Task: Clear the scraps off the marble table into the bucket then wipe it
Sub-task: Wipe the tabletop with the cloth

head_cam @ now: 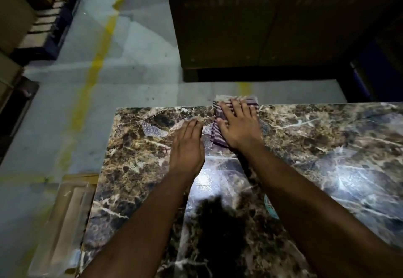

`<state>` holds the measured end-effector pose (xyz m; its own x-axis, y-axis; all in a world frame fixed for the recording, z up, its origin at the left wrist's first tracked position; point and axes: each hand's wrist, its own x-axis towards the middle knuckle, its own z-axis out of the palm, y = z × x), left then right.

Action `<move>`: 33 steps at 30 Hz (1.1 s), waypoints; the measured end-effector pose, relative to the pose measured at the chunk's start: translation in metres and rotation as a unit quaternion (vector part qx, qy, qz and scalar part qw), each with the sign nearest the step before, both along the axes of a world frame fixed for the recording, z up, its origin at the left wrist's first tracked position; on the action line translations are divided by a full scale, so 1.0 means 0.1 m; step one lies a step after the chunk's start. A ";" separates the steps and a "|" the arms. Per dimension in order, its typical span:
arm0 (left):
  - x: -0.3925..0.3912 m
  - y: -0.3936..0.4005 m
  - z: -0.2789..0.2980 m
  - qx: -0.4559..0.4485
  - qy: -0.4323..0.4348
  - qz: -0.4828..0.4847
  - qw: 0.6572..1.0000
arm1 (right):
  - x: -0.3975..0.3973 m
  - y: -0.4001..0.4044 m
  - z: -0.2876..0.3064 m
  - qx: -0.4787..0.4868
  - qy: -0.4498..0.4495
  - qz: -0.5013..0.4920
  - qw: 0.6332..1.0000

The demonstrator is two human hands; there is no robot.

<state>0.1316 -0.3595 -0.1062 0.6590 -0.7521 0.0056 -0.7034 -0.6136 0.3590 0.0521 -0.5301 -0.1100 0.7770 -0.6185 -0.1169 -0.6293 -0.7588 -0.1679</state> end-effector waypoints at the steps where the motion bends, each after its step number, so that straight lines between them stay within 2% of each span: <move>1: -0.03 -0.09 0.01 -0.002 0.005 -0.001 1.000 | 0.05 0.06 0.02 0.000 -0.004 0.010 1.000; 5: -0.17 -0.31 0.00 -0.007 0.021 0.020 1.000 | -0.48 0.22 -0.03 -0.012 -0.002 0.084 0.996; 7: -0.29 -0.32 -0.02 0.008 0.013 0.015 1.000 | -0.76 0.02 -0.04 -0.016 0.010 0.060 0.998; 10: -0.39 -0.26 -0.06 0.016 0.001 0.010 1.000 | -0.66 -0.18 0.00 -0.014 0.009 0.011 1.000; 13: -0.48 -0.17 -0.06 0.030 -0.013 -0.001 0.999 | -0.52 0.08 0.03 0.002 0.006 0.052 0.999; 16: -0.55 -0.06 -0.05 0.032 -0.008 -0.009 0.999 | -1.00 0.24 0.00 0.014 0.004 0.089 0.996; 18: -0.63 0.05 -0.02 0.032 0.003 -0.013 0.999 | -1.26 0.15 -0.01 0.002 0.005 0.049 0.999; 21: -0.75 0.21 0.01 0.043 -0.002 -0.023 0.999 | -1.09 0.11 0.03 0.002 0.003 -0.011 1.000; 24: -0.85 0.32 -0.01 0.051 -0.005 -0.015 0.999 | -0.94 0.60 0.06 0.013 0.009 0.028 0.999; 27: -0.98 0.46 0.00 0.048 0.001 -0.017 0.999 | -1.47 0.92 0.04 0.012 0.003 0.063 0.998; 30: -1.18 0.65 0.01 0.041 0.004 -0.023 0.999 | -1.79 0.78 0.02 0.001 0.029 0.017 0.999; 33: -1.34 0.81 0.01 0.048 0.001 -0.034 0.998 | -1.55 0.92 0.06 0.005 0.020 -0.021 1.000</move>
<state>-0.0019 -0.2780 -0.1048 0.6071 -0.7917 -0.0687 -0.7437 -0.5965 0.3020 -0.1024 -0.4385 -0.1045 0.7446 -0.6495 -0.1539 -0.6673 -0.7297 -0.1488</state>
